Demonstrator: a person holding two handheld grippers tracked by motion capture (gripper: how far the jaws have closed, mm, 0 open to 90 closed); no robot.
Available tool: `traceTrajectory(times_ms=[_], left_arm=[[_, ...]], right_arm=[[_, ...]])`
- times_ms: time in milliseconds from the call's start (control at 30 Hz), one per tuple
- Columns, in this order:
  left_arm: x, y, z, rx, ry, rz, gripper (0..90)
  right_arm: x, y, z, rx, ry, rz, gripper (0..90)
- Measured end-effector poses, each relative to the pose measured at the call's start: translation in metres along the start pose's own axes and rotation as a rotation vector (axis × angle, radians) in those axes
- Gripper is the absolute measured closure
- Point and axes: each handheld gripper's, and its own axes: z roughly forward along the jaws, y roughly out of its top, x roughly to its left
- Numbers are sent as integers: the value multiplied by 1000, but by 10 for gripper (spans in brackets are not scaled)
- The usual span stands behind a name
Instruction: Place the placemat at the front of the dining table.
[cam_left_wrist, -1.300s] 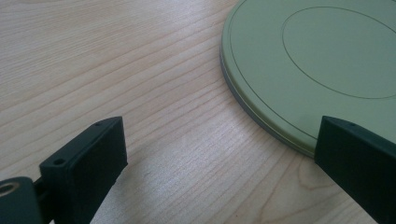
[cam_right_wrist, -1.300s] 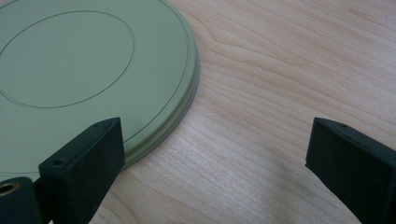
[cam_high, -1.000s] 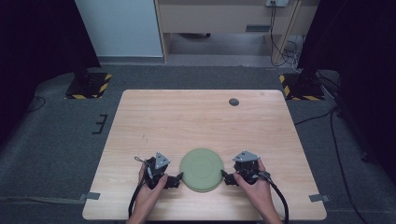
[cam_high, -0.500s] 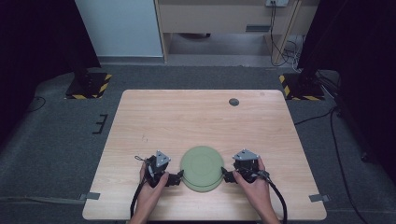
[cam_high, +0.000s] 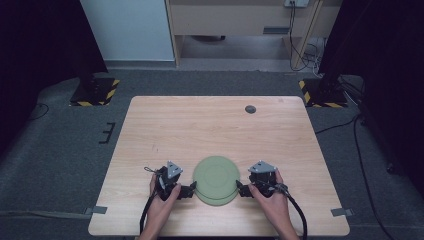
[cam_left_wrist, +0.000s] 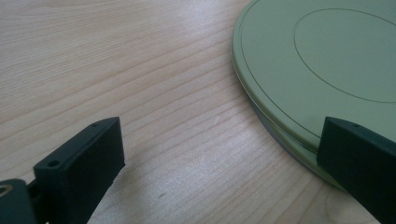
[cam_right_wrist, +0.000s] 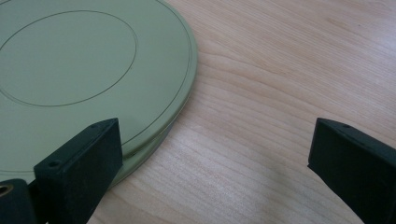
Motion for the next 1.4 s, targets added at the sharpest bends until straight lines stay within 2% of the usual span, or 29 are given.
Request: traceTrajectory(times_ms=[233,467,633,967,1133,1267,1400], left_arm=[[1,2,4,-7,18,-19,3],[-1,2,2,-9,20,-20,35],[-1,2,3,-8,24,-22,17],[0,4,6,-9,36,-31,12],[-2,3,4,-4,21,-30,30],[-3,4,4,-3,29,-22,18],[-2,4,6,-4,25,-32,3]], right_arm=[[-1,1,3,-3,-21,17,25],[1,1,0,-2,-6,2,52],[3,0,0,7,4,-3,49],[0,2,4,0,-15,23,26],[1,0,2,7,4,5,48],[4,1,2,8,7,-4,40],[1,1,4,11,12,19,26]])
